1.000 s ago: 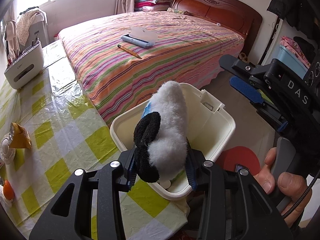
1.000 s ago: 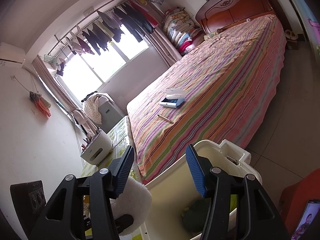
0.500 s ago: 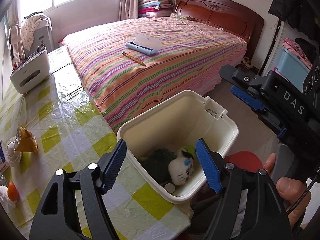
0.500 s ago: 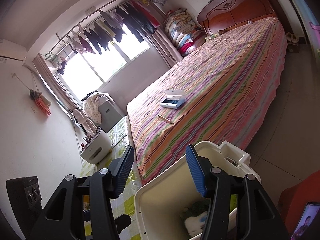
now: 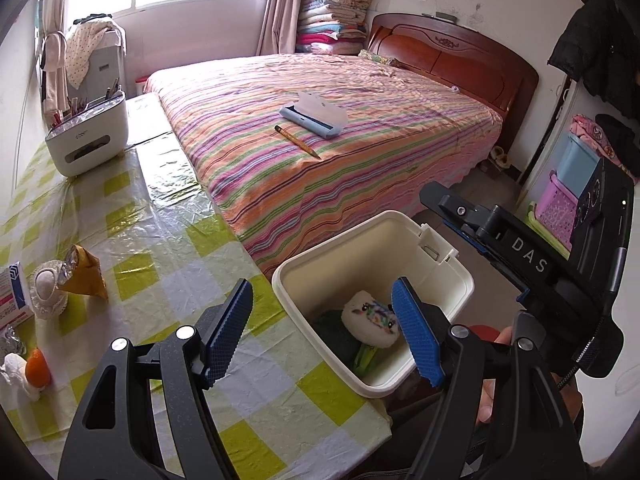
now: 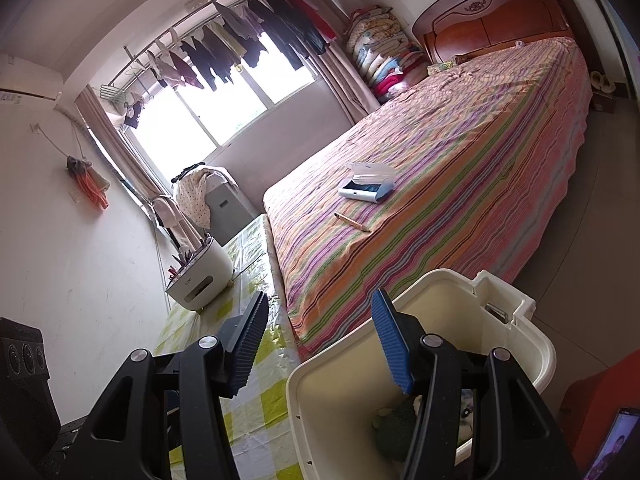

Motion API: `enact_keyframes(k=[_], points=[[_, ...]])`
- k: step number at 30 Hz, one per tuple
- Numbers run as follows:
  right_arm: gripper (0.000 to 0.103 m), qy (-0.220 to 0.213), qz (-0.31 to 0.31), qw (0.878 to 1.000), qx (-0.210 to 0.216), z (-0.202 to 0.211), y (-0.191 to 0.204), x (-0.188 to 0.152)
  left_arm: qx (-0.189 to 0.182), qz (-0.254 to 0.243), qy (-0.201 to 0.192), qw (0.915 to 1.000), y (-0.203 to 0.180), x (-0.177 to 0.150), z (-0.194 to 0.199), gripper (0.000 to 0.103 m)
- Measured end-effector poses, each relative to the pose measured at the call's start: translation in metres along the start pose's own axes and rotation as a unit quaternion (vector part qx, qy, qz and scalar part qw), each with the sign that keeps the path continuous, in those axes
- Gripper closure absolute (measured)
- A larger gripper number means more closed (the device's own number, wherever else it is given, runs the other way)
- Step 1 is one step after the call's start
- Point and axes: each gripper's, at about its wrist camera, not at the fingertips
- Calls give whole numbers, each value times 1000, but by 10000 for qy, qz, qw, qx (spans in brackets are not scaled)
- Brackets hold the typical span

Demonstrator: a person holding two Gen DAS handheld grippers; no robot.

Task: Collect trash
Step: 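Move both tools back over the table toward the tissue and snack bag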

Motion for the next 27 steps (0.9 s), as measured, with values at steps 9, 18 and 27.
enact_keyframes(k=[9, 18, 27], points=[[50, 133, 189, 9996, 152, -13, 25, -5, 131, 434, -226, 9987, 46, 3, 35, 32], [50, 305, 418, 9979, 386, -26, 53, -12, 322, 879, -438, 9946, 95, 1, 78, 30], [37, 591, 765, 9922, 787, -40, 91, -28, 578, 1668, -425, 9834, 161, -24, 131, 23]])
Point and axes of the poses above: each gripper's, at about its wrist camera, not at the fingertips, and z roughly against the way its jaws point, y to its left, x to its top, and after that the axes turned 8 degrees about z, right-handed
